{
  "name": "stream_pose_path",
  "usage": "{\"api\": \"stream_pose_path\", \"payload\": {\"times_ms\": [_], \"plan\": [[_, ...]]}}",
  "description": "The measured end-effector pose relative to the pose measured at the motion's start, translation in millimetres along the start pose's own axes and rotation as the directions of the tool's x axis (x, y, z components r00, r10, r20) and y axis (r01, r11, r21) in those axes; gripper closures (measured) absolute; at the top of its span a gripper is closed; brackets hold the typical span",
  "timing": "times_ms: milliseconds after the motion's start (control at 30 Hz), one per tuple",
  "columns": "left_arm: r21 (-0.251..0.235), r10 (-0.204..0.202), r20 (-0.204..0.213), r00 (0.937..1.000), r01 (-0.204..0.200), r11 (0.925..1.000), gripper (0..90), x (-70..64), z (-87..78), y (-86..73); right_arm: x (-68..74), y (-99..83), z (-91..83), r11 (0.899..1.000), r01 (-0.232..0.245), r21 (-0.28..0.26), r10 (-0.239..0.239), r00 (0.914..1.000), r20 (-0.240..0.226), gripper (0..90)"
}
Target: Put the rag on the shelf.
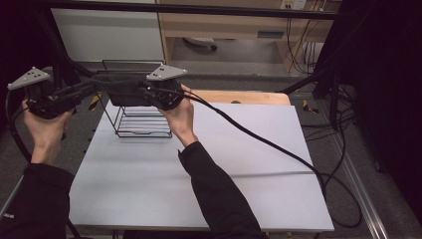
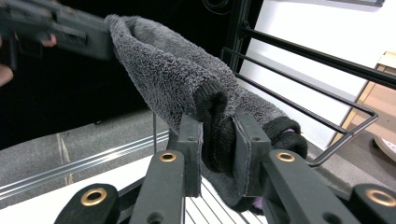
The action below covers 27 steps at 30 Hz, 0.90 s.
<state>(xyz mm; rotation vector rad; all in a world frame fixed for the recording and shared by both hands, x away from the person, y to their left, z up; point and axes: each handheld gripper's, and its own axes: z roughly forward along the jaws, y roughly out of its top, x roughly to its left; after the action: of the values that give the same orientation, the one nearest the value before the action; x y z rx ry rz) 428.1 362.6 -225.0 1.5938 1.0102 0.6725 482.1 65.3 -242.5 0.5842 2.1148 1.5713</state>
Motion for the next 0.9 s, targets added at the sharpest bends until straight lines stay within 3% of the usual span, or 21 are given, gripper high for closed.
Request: {"api": "stream_pose_path", "payload": {"times_ms": [167,400,533,733,900], "plan": [[-0.018,-0.017,0.0,0.9999,0.017,0.9997,71.4,-2.5,-3.5,15.9,0.1,-1.6,-0.1,1.0,0.006,0.004,-0.006,1.0,-0.003,75.4],[0.018,-0.044,0.01,0.999,0.044,0.9989,82.5,-2.0,4.5,25.4,1.9,-3.7,0.8,0.999,0.032,0.013,-0.032,0.9995,-0.002,75.0],[0.101,-0.031,0.047,0.9984,0.027,0.9945,86.4,-6.0,13.1,15.5,2.2,-3.2,-0.2,0.999,0.034,0.015,-0.034,0.9994,-0.008,73.9],[0.156,-0.014,0.053,0.9985,0.005,0.9878,89.2,-7.5,20.1,-2.0,3.9,-2.1,-2.8,0.999,0.029,0.02,-0.028,0.9991,-0.032,65.5],[0.17,0.016,0.049,0.9987,-0.024,0.9852,89.4,-10.8,23.0,-13.7,4.9,1.4,-8.6,1.0,0.009,0.013,-0.008,0.9982,-0.059,55.6]]}}
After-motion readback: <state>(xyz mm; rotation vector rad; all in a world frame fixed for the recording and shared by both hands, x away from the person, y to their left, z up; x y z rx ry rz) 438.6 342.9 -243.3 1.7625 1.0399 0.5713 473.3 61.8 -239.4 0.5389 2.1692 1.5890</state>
